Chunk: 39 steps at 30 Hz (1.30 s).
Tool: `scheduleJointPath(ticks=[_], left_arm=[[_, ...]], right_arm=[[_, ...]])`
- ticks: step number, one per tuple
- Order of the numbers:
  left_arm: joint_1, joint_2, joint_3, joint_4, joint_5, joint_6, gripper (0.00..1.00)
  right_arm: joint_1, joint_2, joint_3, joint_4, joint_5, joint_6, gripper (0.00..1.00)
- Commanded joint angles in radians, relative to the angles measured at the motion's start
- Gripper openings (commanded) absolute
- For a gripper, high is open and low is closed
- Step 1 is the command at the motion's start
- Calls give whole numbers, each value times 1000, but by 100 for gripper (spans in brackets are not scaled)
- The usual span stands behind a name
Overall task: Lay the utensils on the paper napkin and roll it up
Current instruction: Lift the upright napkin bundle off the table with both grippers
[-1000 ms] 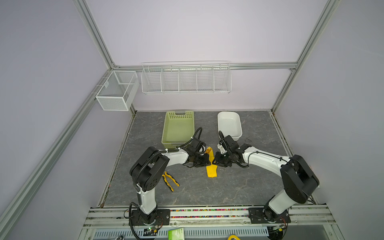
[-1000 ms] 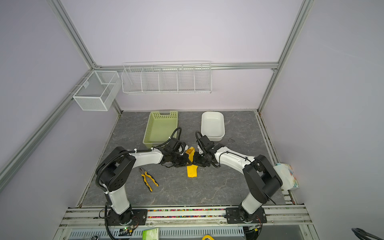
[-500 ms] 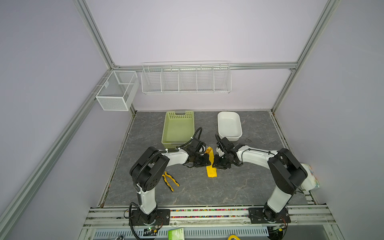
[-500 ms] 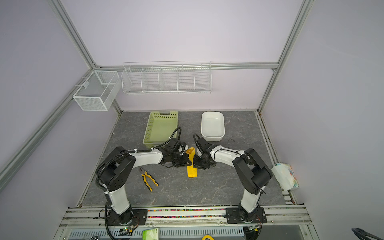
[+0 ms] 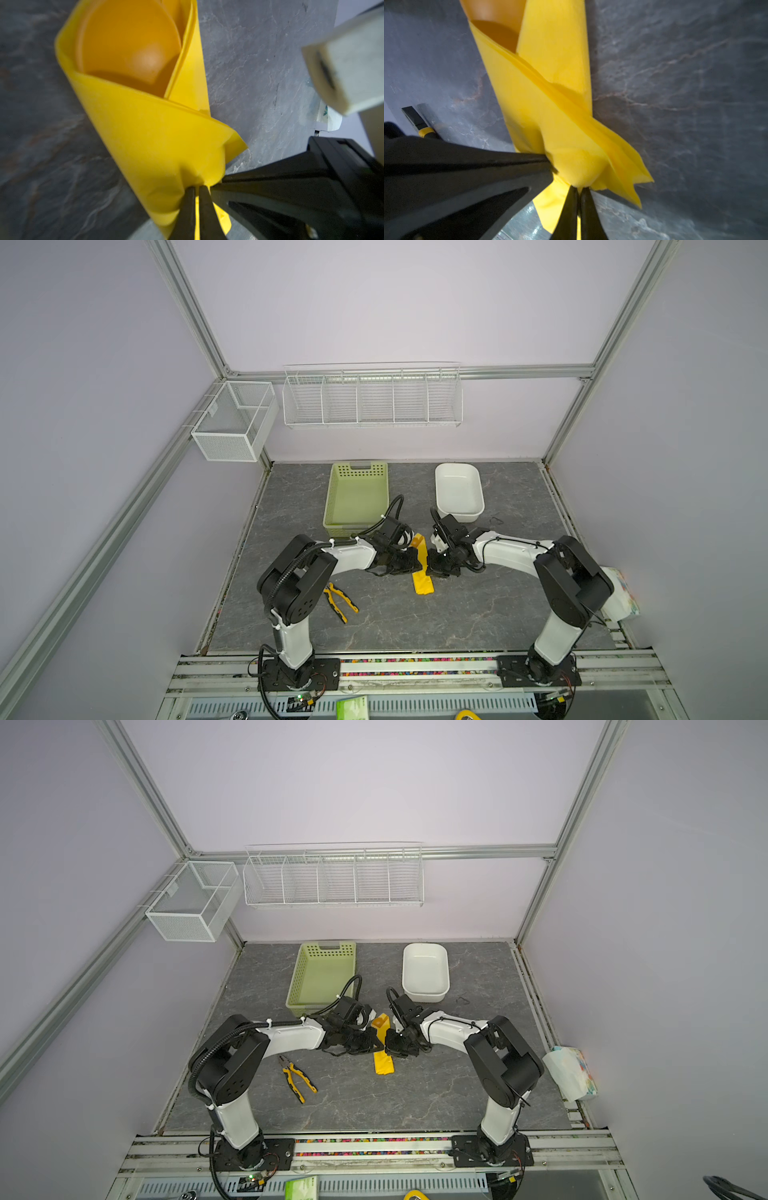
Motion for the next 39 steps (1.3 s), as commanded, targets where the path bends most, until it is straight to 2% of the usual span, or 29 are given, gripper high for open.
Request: scheduleJointPath(ticks=[1,10,15,22,25,30,32,35,39], left_arm=[[23,-104,-26,-14,-73,4,12],[126,-384,-71,-14,-101,40,18],[162,-522,-94,3,-119,73,22],[167,-670,-153,171,-95,105,28],[167,-715,-163,256,-41,122,30],[167,-769,-176,499,135,148,35],[167,-774,-152,541,184,161,37],[166,-758,-104,587,268,173,40],[156,-728,-56,682,343,146,46]], right_arm=[[-2,-20,-34,-1,30,3,7],[-2,-175,-71,79,67,-30,7],[-1,-320,-87,103,111,-82,7],[0,-512,-54,103,130,-191,7],[6,-615,-40,123,124,-256,7],[12,-772,-39,219,68,-372,7],[13,-815,-37,261,37,-406,7],[14,-846,-28,331,-73,-443,7],[18,-857,1,380,-148,-449,7]])
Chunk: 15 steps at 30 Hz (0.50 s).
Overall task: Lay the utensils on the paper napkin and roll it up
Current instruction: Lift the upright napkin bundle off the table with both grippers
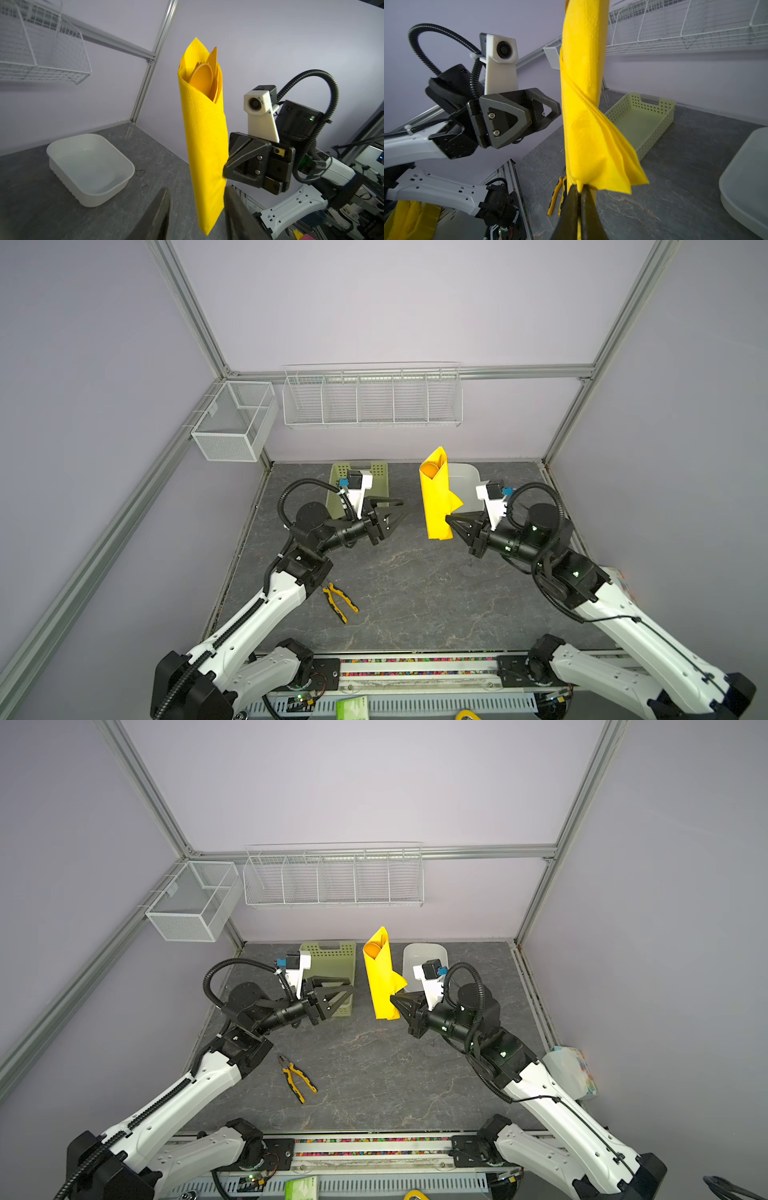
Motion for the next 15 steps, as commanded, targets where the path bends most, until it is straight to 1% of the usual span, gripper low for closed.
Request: scheduleJointPath(ticks=[1,5,7,11,15], left_arm=[[-12,25,63,140,117,-1,47],[-48,70,107,219,181,-56,51],[-72,88,123,238,194,-70,53],[-119,120,156,221,199,-59,53],[-127,139,179,241,205,-84,51]], right_arm=[[11,-12,27,106,-111,-51,7],[15,-16,30,164,-163,-34,7],[17,-11,35,176,-189,-34,7],[27,-1,40,186,-219,-30,7],[35,10,48,181,-241,-30,7]])
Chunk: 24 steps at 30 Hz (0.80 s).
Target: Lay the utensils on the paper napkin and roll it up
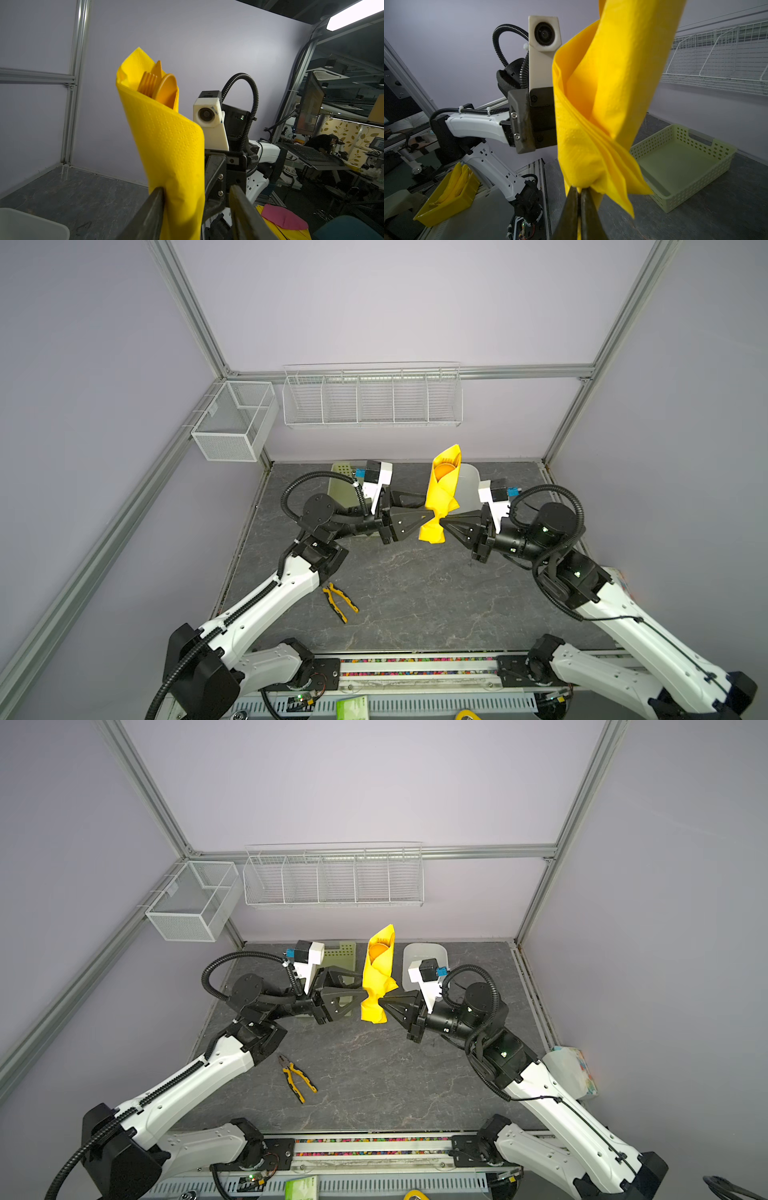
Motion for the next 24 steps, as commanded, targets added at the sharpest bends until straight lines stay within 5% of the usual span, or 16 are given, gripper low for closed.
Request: scheduleJointPath(ticks=[1,11,24], left_arm=[[-7,11,42,22,22,-18,51],[-5,-70,-2,-169,-152,93,57],[-8,-7,55,7,119,-38,59]], right_arm=[[13,3,33,54,-44,-23,7],[16,-68,21,14,-1,-67,7],[18,-32,52,-2,-106,-101,7]])
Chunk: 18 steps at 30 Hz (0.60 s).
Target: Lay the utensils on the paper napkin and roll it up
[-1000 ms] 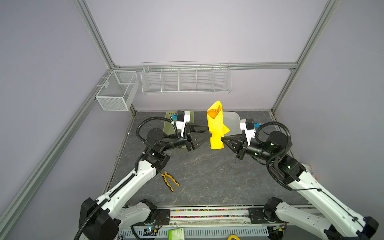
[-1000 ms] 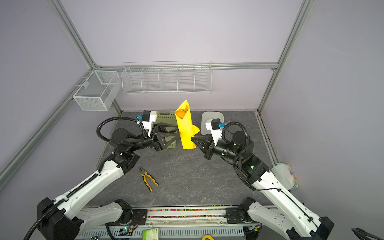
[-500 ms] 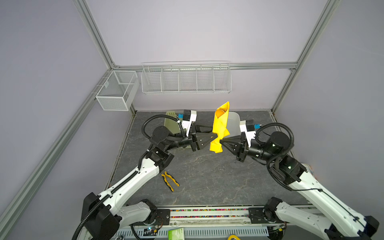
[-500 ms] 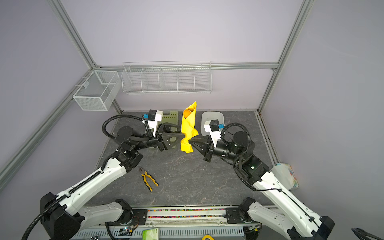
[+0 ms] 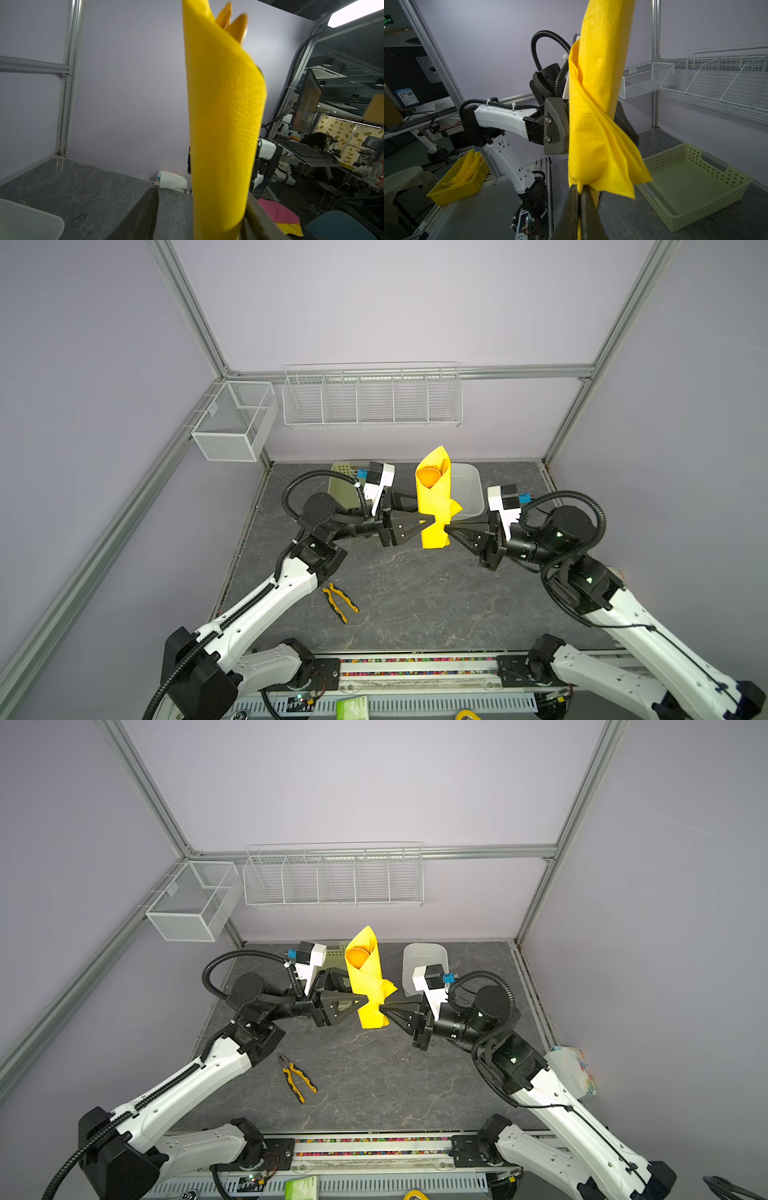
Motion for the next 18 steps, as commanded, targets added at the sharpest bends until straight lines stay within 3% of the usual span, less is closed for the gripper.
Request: scheduleJointPath(ticks=[1,18], left_arm=[[-6,13,54,70,92,-40,57],[-8,19,99,-18,88,1,38]], right_arm=[[6,9,27,6,-27,-34,7],[10,43,39,-44,-39,-39,7]])
